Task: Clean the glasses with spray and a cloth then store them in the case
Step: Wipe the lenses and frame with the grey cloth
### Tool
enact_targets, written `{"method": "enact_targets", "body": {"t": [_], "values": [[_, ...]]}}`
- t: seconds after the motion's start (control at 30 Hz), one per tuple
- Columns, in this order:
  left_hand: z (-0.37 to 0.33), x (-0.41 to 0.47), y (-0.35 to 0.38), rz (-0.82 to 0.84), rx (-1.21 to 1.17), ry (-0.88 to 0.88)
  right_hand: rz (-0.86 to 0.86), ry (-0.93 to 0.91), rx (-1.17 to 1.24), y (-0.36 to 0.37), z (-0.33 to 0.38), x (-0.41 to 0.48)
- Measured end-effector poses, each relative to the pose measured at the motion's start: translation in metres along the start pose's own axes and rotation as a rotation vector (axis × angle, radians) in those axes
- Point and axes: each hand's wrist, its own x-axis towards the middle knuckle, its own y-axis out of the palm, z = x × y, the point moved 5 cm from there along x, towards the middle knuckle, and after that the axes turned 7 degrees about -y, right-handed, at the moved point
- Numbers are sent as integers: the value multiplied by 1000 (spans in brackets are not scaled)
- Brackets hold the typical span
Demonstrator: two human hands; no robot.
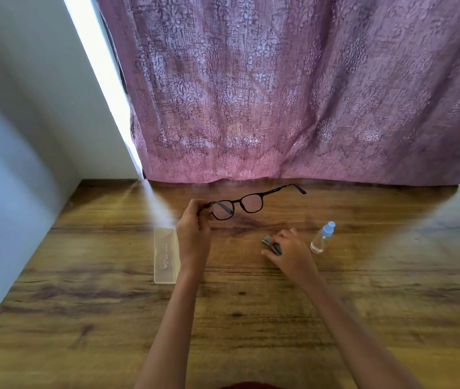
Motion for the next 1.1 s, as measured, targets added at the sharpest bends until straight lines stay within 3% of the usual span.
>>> {"method": "enact_targets", "body": {"t": [0.2,0.3,0.4,0.5,0.6,0.67,0.83,1.1], "values": [[1,0,-1,2,-11,-16,-14,151,34,6,-3,-4],[0,0,-1,2,-12,-17,-49,209,174,-1,-1,-1],[0,0,0,3,-8,-11,-65,348,474,-3,3,0],[0,-1,0,0,3,-10,38,632,980,7,11,-3],[1,0,-1,-11,1,-7,158,681,1365,10,28,-2],[1,0,-1,-9,-3,-4,146,616,1335,4,36,2],[0,-1,-1,-10,-6,4,-23,435,929,-18,47,13],[-3,-6,1,1,33,10,-235,212,952,-51,74,30]]}}
